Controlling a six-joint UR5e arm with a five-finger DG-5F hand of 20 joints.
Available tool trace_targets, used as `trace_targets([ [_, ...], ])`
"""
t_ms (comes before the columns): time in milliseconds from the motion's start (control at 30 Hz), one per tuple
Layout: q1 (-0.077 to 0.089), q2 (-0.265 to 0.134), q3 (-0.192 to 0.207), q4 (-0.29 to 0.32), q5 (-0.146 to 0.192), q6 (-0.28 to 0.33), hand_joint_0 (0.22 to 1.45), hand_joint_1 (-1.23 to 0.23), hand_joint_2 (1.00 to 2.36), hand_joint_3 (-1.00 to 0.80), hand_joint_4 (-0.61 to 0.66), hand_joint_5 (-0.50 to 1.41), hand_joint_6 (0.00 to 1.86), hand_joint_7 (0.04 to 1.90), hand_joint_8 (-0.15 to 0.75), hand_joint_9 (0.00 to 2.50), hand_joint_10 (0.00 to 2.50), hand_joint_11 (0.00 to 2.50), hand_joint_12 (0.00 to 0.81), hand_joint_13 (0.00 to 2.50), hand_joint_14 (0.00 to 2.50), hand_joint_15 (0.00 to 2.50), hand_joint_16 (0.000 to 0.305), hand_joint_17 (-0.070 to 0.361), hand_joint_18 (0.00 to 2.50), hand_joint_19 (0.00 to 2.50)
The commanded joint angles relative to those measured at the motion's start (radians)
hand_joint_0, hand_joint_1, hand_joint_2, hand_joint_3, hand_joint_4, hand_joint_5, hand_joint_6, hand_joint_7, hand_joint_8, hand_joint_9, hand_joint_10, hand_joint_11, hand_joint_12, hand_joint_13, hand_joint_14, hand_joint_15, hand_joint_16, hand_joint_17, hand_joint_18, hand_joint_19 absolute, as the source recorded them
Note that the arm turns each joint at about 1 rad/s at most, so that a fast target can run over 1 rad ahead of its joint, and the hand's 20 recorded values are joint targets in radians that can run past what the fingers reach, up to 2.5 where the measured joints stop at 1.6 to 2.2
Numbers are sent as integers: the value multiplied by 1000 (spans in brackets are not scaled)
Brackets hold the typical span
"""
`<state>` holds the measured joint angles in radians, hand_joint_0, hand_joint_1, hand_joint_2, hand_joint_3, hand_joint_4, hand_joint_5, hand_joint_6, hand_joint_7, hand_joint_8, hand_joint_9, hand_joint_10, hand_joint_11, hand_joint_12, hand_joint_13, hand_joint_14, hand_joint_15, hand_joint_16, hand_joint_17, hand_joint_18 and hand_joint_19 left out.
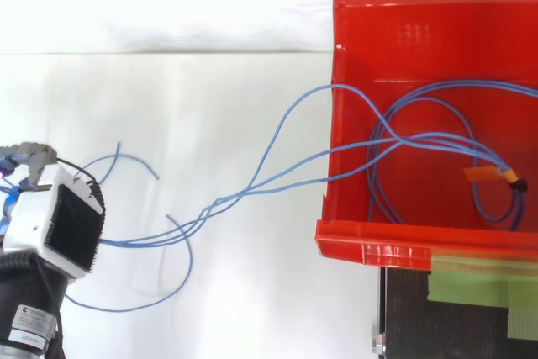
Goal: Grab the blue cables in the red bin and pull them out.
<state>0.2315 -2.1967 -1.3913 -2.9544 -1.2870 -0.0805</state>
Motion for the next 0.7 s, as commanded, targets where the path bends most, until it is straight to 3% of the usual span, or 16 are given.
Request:
trace_targets([
  [0, 0, 0, 0, 0, 0, 0, 963, -1033, 1001, -238, -267, 559, 1596, 522, 225, 789, 2436, 1213, 322, 1296, 682, 1396, 53, 119, 1024, 1016],
  [667, 0, 0, 0, 0, 0, 0, 963, -1033, 1001, -245, -267, 558, 1592, 525, 226, 796, 2390, 1208, 319, 1304, 664, 1393, 53, 119, 1022, 1025],
])
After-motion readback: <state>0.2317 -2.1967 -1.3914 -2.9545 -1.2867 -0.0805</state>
